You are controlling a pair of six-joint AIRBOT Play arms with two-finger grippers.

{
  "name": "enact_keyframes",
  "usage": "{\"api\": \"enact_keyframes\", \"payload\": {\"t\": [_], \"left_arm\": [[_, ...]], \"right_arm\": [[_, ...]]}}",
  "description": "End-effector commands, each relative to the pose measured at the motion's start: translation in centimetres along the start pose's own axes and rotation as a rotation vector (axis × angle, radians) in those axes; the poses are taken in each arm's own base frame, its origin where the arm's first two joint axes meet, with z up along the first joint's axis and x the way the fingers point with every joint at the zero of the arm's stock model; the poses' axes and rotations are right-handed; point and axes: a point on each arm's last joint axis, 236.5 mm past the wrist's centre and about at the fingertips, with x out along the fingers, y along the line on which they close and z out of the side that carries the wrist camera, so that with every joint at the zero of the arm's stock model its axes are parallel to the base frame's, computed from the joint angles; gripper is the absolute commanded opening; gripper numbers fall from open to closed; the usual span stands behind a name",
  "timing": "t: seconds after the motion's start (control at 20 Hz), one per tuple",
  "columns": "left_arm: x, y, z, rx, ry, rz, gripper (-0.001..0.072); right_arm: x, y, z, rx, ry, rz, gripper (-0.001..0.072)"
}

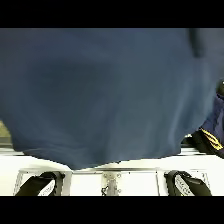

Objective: Fold the clothes and pants, and hang the long-sleeved shirts on hangers.

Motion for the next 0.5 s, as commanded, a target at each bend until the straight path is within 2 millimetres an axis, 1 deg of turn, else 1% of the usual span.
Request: {"api": "enact_keyframes", "payload": {"t": [0.0,0.05,0.15,0.2,0.3,0.35,0.4,0.45], "left_arm": [[9.7,5.0,-8.9,-0.015,0.145,0.090,0.0008],[12.1,5.6,-11.3,-0.019,0.171,0.096,0.0008],[16.5,6.7,-15.9,-0.025,0.206,0.104,0.0008],[18.1,6.7,-17.4,-0.026,0.210,0.101,0.0009],[20.5,7.3,-19.8,-0.028,0.235,0.106,0.0009],[21.4,7.5,-20.5,-0.030,0.249,0.106,0.0010],[21.9,7.5,-21.0,-0.030,0.267,0.105,0.0163],[22.2,7.5,-21.3,-0.035,0.290,0.103,0.0548]], "right_arm": [[9.8,-4.8,-9.4,0.046,0.159,-0.024,0.0013],[12.3,-6.1,-11.6,0.068,0.163,-0.043,0.0013],[16.0,-8.0,-14.7,0.108,0.137,-0.079,0.0014],[17.1,-8.6,-15.5,0.125,0.118,-0.095,0.0014],[18.3,-9.0,-15.9,0.126,0.105,-0.099,0.0019],[18.4,-9.1,-15.7,0.120,0.098,-0.101,0.0064],[18.3,-9.3,-15.1,0.116,0.087,-0.104,0.0324],[18.1,-9.5,-14.5,0.114,0.077,-0.108,0.0570]]}}
